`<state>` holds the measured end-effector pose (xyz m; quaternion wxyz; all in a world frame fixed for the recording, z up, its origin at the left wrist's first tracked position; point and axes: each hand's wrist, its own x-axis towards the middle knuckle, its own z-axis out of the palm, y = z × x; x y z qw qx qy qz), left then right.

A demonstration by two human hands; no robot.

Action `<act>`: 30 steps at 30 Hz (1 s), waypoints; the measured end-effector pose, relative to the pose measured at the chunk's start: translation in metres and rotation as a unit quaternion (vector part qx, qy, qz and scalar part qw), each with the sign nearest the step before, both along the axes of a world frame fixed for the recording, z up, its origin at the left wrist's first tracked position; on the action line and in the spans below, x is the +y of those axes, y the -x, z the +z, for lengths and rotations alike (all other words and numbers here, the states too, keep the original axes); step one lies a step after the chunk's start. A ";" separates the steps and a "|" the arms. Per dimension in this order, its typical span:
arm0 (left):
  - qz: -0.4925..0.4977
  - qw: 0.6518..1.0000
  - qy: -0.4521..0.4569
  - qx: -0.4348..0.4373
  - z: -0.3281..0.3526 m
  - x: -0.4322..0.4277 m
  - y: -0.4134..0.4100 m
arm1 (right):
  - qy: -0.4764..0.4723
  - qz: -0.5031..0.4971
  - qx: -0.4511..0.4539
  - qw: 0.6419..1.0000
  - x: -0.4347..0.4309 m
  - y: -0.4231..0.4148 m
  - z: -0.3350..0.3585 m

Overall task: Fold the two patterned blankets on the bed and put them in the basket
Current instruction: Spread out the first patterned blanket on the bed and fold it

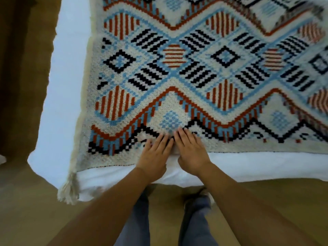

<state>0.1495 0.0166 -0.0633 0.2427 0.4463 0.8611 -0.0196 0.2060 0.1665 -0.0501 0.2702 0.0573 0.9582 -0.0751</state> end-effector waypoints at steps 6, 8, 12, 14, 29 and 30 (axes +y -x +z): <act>0.115 0.993 0.037 -0.005 -0.019 0.096 -0.053 | -0.039 0.050 -0.009 0.998 0.111 -0.044 -0.009; 0.140 0.988 0.064 -0.013 -0.021 0.114 -0.072 | -0.015 0.068 -0.010 0.998 0.136 -0.057 -0.008; 0.196 0.974 0.111 0.020 -0.017 0.136 -0.094 | 0.011 0.079 -0.007 0.997 0.173 -0.094 -0.011; 0.187 0.975 0.116 0.038 -0.011 0.153 -0.096 | 0.003 0.063 -0.002 0.998 0.191 -0.105 -0.013; 0.126 0.985 0.109 0.036 0.008 0.214 -0.081 | -0.048 0.085 0.075 0.992 0.259 -0.147 -0.004; 0.107 0.990 0.086 0.043 0.008 0.221 -0.084 | -0.040 0.077 0.077 0.993 0.260 -0.144 -0.005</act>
